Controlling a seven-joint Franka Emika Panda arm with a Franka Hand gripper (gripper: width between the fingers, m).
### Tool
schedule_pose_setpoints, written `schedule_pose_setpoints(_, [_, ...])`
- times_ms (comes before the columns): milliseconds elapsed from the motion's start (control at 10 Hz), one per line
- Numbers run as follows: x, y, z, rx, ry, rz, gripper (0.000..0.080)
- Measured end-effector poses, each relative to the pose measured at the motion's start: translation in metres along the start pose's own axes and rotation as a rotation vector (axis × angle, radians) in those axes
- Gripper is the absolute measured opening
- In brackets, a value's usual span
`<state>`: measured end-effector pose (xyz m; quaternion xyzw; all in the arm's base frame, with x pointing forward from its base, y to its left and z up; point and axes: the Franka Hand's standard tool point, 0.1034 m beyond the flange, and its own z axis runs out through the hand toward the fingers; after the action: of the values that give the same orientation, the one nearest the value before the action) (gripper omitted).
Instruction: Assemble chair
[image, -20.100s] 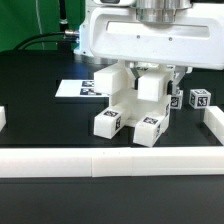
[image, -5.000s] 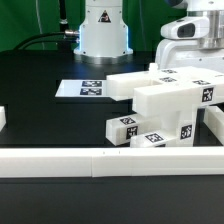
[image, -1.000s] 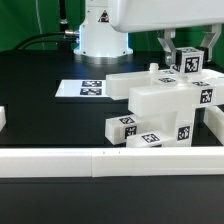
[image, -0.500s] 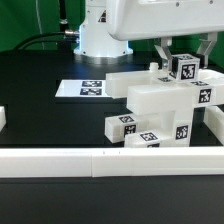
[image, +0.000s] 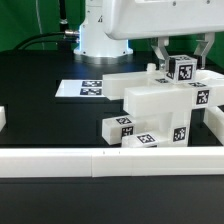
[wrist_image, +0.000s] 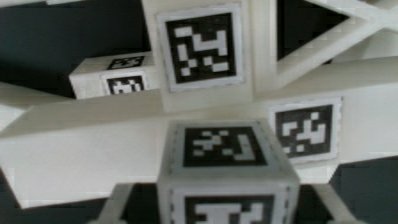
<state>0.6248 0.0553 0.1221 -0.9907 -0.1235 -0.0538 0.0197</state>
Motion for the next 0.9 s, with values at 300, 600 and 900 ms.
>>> schedule_pose_setpoints(300, [0.0,0.0,0.0,0.0,0.0,0.008,0.0284])
schedule_pose_setpoints(600, [0.0003,0.0019,0.0002,-0.003,0.013,0.159,0.0284])
schedule_pose_setpoints(900, [-0.0003,0.0051,0.0004,0.003,0.029,0.424,0.0284])
